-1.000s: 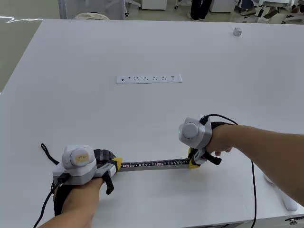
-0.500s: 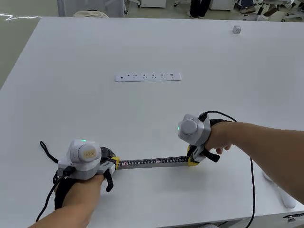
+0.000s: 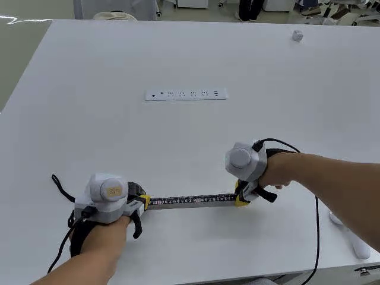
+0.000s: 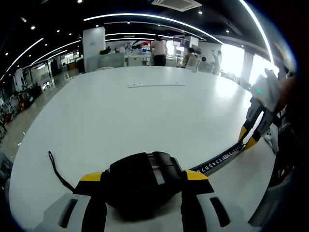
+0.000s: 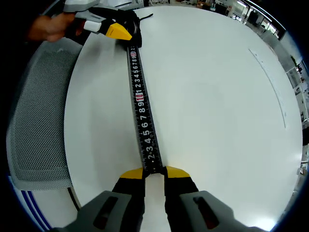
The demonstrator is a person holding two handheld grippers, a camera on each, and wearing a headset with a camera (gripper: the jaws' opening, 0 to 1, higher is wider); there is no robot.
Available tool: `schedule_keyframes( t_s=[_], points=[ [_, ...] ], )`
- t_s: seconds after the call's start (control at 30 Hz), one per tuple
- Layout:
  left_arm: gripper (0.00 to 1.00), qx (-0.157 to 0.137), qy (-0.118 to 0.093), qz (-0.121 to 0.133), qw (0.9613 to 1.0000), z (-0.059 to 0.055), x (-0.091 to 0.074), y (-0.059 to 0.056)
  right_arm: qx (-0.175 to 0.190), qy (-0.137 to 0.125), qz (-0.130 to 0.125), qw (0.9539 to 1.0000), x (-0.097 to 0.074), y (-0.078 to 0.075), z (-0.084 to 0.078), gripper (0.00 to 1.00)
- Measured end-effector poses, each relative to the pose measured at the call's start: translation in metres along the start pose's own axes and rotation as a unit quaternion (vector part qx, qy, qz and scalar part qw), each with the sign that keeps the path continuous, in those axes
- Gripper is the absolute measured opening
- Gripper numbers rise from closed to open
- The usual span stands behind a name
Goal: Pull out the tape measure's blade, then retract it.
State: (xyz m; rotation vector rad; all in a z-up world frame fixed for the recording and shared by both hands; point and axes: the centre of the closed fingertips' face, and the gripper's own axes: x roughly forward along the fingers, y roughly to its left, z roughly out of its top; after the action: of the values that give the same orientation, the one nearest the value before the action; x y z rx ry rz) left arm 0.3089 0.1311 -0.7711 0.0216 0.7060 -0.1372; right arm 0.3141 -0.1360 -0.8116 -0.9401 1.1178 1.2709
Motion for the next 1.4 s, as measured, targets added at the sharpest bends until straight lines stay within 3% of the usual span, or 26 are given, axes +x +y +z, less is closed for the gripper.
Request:
schedule_keyframes(
  t_s=[1.4],
  points=[
    [0.59, -0.011, 0.016, -0.016, 0.9997, -0.002, 0.003, 0.0, 0.0, -0.01, 0.0, 1.0, 0.003, 0.004, 0.016, 0.14]
  ],
)
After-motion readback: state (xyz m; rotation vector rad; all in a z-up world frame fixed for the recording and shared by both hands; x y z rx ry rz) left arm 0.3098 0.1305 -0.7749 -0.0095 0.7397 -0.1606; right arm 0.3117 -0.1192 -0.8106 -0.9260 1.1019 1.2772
